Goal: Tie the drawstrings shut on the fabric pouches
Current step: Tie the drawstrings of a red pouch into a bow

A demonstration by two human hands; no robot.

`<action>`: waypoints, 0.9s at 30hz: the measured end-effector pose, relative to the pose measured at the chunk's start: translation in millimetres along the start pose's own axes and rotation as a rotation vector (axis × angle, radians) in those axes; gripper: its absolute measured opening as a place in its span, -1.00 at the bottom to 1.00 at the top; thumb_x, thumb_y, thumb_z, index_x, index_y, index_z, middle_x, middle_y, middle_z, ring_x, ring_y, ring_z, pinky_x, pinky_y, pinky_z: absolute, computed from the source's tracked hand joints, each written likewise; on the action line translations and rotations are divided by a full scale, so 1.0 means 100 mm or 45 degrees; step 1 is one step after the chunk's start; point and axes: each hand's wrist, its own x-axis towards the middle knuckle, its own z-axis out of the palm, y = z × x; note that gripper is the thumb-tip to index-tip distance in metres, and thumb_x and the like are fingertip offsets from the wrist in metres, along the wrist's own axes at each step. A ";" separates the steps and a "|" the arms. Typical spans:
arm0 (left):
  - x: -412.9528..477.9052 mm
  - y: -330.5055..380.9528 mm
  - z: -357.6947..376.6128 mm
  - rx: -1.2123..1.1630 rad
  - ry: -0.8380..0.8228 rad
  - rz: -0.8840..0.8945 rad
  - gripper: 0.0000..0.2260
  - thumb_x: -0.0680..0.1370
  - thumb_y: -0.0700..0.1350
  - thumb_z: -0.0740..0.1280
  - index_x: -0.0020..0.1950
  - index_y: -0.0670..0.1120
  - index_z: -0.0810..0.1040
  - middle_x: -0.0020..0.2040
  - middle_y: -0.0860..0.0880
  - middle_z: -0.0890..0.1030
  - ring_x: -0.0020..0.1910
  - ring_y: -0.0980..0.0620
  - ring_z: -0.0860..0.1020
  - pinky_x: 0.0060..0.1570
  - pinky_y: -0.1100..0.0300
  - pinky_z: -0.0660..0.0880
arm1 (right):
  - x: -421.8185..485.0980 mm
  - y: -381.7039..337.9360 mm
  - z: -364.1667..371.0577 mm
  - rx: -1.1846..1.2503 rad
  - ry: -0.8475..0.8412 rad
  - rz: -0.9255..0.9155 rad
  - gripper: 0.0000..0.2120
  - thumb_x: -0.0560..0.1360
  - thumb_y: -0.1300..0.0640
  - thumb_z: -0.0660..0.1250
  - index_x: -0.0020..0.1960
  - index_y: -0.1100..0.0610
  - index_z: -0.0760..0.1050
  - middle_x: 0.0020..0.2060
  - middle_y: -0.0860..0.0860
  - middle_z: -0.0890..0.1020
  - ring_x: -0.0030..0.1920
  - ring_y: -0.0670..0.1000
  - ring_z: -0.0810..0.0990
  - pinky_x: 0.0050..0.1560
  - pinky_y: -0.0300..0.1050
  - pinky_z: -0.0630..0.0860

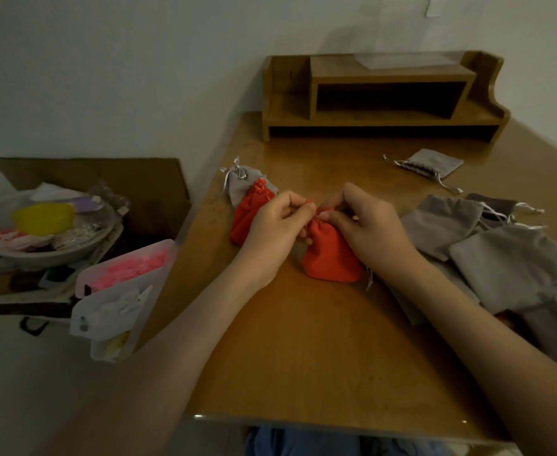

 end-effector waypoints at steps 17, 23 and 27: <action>0.02 0.04 -0.07 -0.502 -0.291 -0.586 -0.85 0.59 -0.26 0.20 -0.09 -0.17 0.55 -0.34 0.02 0.50 -0.36 0.18 0.37 -0.37 0.41 0.46 | 0.03 0.05 -0.08 -0.315 -0.051 -0.494 -0.90 0.54 0.23 0.23 -0.08 0.21 0.52 -0.21 -0.08 0.52 -0.17 -0.04 0.41 -0.17 -0.30 0.33; 0.04 0.02 -0.03 -0.308 -0.120 -0.319 -0.88 0.58 -0.22 0.26 -0.12 -0.16 0.57 -0.30 -0.03 0.44 -0.33 0.13 0.39 -0.30 0.34 0.42 | 0.03 -0.05 -0.06 0.205 -0.137 0.249 -0.83 0.53 0.17 0.34 0.07 0.09 0.40 -0.26 -0.01 0.58 -0.30 -0.16 0.51 -0.28 -0.31 0.43; 0.03 -0.02 -0.02 -0.133 -0.050 -0.159 -0.86 0.56 -0.18 0.32 0.07 -0.19 0.60 -0.18 -0.06 0.65 -0.17 0.06 0.59 -0.07 0.22 0.52 | 0.03 -0.08 -0.10 0.538 -0.343 0.557 -0.91 0.54 0.18 0.29 0.00 0.17 0.55 -0.15 0.22 0.62 -0.18 0.07 0.53 -0.18 -0.14 0.48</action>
